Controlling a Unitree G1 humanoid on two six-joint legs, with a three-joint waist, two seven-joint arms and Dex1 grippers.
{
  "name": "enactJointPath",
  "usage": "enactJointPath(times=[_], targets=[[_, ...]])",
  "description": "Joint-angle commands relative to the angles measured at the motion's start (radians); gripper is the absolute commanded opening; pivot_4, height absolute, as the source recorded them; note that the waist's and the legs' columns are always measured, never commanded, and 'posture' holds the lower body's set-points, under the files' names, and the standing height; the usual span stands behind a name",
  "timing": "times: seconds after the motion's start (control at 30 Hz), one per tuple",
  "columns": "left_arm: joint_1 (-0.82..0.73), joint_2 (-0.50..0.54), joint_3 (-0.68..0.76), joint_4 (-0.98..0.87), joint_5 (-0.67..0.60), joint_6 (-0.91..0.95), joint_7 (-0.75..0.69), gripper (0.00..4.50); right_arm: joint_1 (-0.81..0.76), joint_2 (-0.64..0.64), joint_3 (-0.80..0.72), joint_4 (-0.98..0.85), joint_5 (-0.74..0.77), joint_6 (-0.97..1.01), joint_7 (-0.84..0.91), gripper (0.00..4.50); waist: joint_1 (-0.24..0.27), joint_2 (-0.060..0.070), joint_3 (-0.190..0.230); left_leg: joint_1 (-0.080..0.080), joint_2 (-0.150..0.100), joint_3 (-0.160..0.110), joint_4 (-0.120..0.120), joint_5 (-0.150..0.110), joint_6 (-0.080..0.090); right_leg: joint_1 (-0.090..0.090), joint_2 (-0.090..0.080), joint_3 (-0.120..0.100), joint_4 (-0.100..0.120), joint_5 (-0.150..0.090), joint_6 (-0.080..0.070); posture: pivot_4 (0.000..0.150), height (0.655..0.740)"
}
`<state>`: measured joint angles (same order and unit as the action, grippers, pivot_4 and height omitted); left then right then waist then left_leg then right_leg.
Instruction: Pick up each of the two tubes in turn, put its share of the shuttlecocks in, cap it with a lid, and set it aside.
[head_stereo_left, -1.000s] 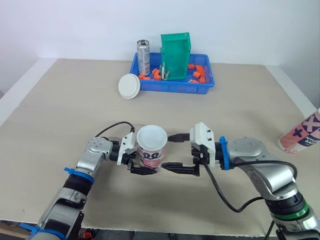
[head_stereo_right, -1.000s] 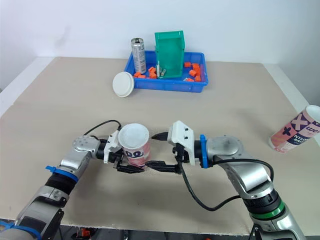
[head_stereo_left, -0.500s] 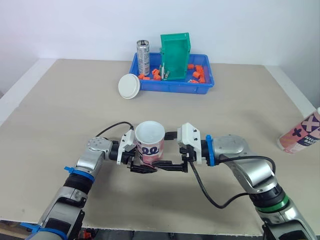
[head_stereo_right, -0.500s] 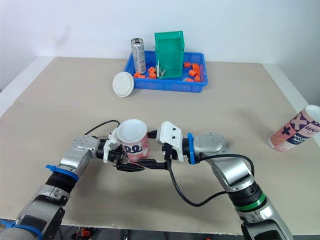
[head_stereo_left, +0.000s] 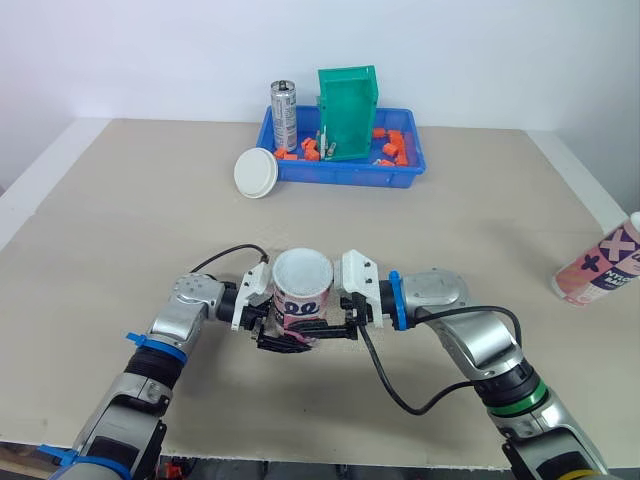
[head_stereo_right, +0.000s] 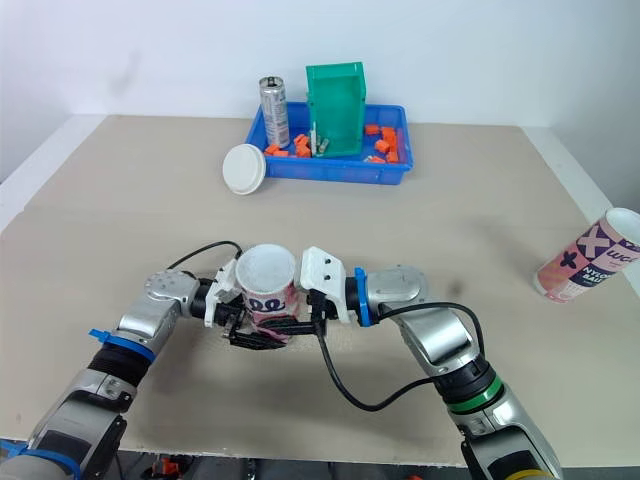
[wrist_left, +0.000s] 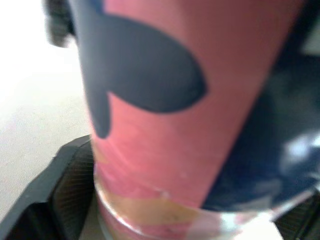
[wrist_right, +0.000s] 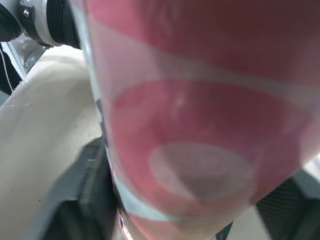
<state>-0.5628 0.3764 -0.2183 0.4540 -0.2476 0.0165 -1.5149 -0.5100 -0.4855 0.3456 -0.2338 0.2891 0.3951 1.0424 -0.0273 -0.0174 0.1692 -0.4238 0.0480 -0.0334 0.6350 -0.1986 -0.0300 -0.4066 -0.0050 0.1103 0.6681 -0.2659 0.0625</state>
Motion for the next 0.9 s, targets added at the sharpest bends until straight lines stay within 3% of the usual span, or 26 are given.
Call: enactJointPath(times=[0.03, 0.3, 0.63, 0.73, 0.9], targets=[[0.033, 0.002, -0.042, 0.026, 0.031, 0.002, -0.008, 4.5, -0.014, 0.013, -0.028, -0.055, 0.034, 0.001, -0.002, 2.63, 0.0, 0.0, 0.0, 0.0, 0.0, 0.0, 0.0, 0.0, 0.0, 0.0, 0.0, 0.0, 0.0, 0.0, 0.0, 0.15, 0.7083], [0.042, 0.004, -0.006, 0.019, 0.007, 0.014, 0.022, 4.5, 0.002, -0.008, -0.097, -0.1, 0.103, 0.055, 0.001, 2.63, 0.0, 0.0, 0.0, 0.0, 0.0, 0.0, 0.001, 0.0, 0.0, 0.0, 0.0, 0.0, 0.0, 0.002, -0.003, 0.15, 0.7083], [0.123, 0.104, 0.115, -0.183, -0.117, 0.12, 0.067, 4.5, 0.096, -0.182, -0.269, -0.176, 0.172, 0.094, 0.011, 2.63, -0.018, 0.0, 0.0, 0.0, 0.001, 0.0, 0.001, 0.0, 0.0, -0.001, 0.001, 0.0, 0.002, 0.001, -0.002, 0.15, 0.7083], [0.149, 0.126, 0.151, -0.253, -0.154, 0.151, 0.096, 4.5, 0.096, -0.233, -0.371, -0.121, 0.177, 0.087, -0.019, 2.63, -0.018, 0.0, 0.003, 0.0, 0.001, 0.0, 0.002, 0.0, 0.0, -0.001, 0.001, 0.0, 0.004, 0.001, -0.001, 0.15, 0.7083], [0.187, 0.134, 0.192, -0.346, -0.183, 0.153, 0.15, 4.5, 0.035, -0.278, -0.479, 0.131, 0.065, 0.014, -0.148, 2.63, -0.018, -0.001, 0.003, 0.001, 0.001, 0.0, 0.003, 0.002, -0.001, -0.001, 0.0, 0.0, 0.004, 0.002, -0.001, 0.15, 0.7083]])
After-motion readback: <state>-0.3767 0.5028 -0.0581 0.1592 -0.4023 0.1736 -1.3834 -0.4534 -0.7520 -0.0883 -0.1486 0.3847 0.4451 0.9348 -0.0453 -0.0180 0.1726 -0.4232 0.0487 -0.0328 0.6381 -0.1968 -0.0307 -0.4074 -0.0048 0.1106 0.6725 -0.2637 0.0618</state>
